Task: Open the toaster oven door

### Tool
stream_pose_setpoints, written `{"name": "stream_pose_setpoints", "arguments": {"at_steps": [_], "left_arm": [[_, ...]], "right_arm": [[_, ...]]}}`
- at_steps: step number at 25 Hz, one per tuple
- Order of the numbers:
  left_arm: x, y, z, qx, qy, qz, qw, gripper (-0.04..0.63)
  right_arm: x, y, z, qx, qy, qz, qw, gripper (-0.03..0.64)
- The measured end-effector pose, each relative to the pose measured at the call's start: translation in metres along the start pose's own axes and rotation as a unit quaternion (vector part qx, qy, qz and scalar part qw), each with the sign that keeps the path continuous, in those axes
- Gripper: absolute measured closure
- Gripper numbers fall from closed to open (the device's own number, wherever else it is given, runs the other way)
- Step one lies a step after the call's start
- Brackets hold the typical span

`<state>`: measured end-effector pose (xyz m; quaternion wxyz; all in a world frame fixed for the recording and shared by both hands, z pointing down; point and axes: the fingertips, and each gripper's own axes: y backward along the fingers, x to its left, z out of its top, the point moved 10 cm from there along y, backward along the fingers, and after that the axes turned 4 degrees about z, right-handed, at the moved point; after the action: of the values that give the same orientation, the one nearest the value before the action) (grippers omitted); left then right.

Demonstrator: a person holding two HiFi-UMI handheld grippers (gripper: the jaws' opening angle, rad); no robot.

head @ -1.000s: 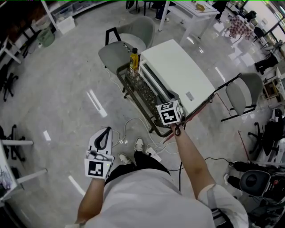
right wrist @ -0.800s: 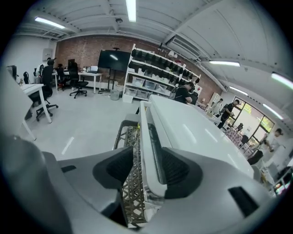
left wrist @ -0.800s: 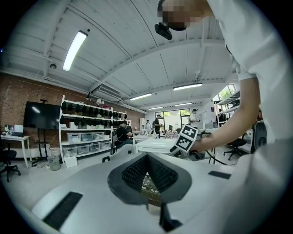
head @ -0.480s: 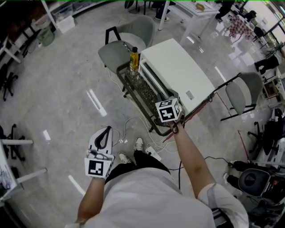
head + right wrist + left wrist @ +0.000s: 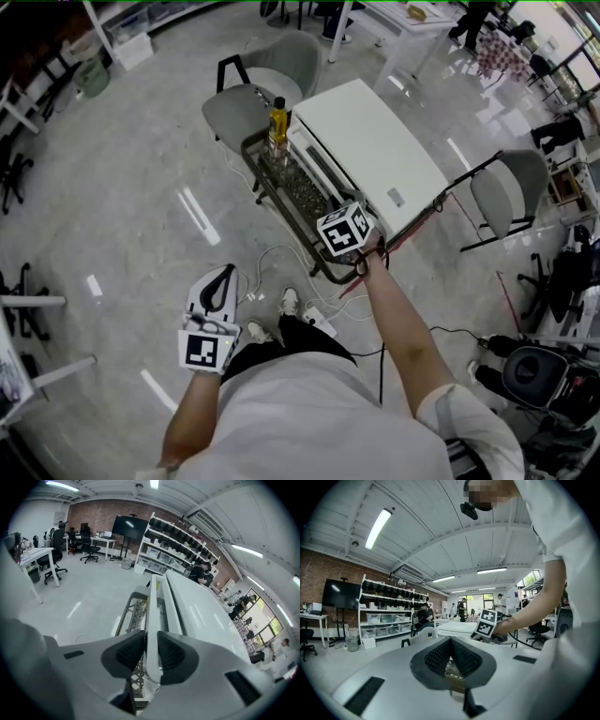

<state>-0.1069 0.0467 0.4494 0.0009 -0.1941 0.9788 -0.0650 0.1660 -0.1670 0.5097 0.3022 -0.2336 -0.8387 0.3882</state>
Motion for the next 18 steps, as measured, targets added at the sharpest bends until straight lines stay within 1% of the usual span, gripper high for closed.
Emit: {"name": "stream_pose_setpoints", "arguments": {"at_steps": [4,9,18], "left_arm": [[0.000,0.003,0.001,0.001,0.000,0.000,1.0000,0.578],[0.005,0.013,0.001,0.001,0.003,0.009,1.0000,0.578],[0.011,0.025,-0.009,0.014,0.012,0.012,0.9998,0.578]], "right_arm": [[0.014,0.003,0.002,-0.008,-0.002,0.006,1.000,0.517],[0.028,0.003,0.002,-0.010,0.008,0.008,1.000,0.485],[0.043,0.001,0.003,-0.010,0.012,-0.002,1.000,0.482]]}}
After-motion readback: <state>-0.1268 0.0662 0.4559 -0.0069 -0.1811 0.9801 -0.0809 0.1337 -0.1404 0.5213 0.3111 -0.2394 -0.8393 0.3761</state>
